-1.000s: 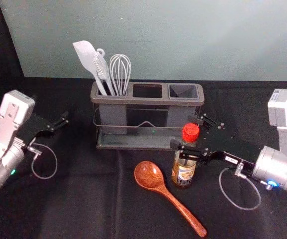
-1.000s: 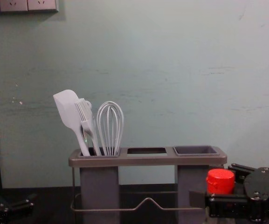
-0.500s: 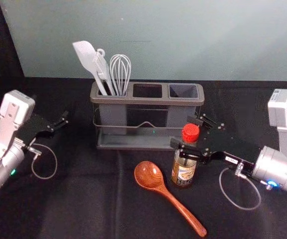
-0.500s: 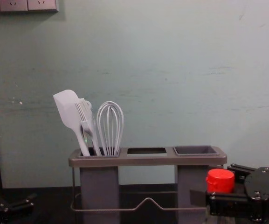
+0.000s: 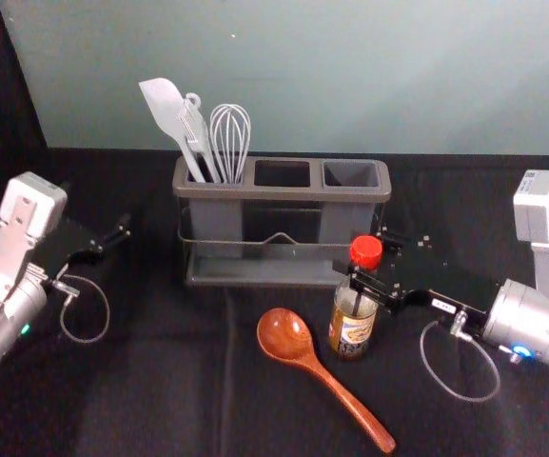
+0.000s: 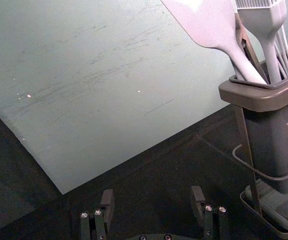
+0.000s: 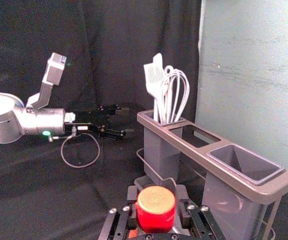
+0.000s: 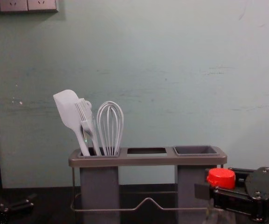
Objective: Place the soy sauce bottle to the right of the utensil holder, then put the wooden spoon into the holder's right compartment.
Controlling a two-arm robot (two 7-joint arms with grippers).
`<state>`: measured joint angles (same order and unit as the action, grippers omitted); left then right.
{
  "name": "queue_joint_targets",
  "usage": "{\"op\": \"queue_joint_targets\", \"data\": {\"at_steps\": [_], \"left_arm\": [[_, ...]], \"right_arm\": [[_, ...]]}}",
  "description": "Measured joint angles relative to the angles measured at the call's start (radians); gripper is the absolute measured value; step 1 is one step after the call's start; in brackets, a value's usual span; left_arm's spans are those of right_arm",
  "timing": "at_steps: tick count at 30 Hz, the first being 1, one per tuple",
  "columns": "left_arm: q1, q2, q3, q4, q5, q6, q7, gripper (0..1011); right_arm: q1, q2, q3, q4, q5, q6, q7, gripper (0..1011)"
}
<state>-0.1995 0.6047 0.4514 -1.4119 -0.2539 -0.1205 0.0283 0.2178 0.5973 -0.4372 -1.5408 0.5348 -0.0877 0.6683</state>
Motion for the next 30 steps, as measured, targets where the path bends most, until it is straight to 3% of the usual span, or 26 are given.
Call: {"op": "queue_joint_targets", "data": {"at_steps": [1,5,18,25,30], "left_arm": [[0.000,0.000,0.000,0.000,0.000,0.000,0.000,1005],[0.000,0.000,0.000,0.000,0.000,0.000,0.000,1005],[0.000,0.000,0.000,0.000,0.000,0.000,0.000,1005],[0.000,0.000,0.000,0.000,0.000,0.000,0.000,1005],[0.000,0.000,0.000,0.000,0.000,0.000,0.000,1005]], "right_arm": [[0.000,0.000,0.000,0.000,0.000,0.000,0.000,468],[0.000,0.000,0.000,0.000,0.001,0.000,0.000,385],[-0.010,0.010,0.011,-0.020,0.007,-0.004,-0.002,382],[-0.042,0.042,0.044,-0.083,0.024,-0.001,-0.023,382],[-0.098,0.083,0.100,-0.140,0.043,0.004,-0.062,382]]}}
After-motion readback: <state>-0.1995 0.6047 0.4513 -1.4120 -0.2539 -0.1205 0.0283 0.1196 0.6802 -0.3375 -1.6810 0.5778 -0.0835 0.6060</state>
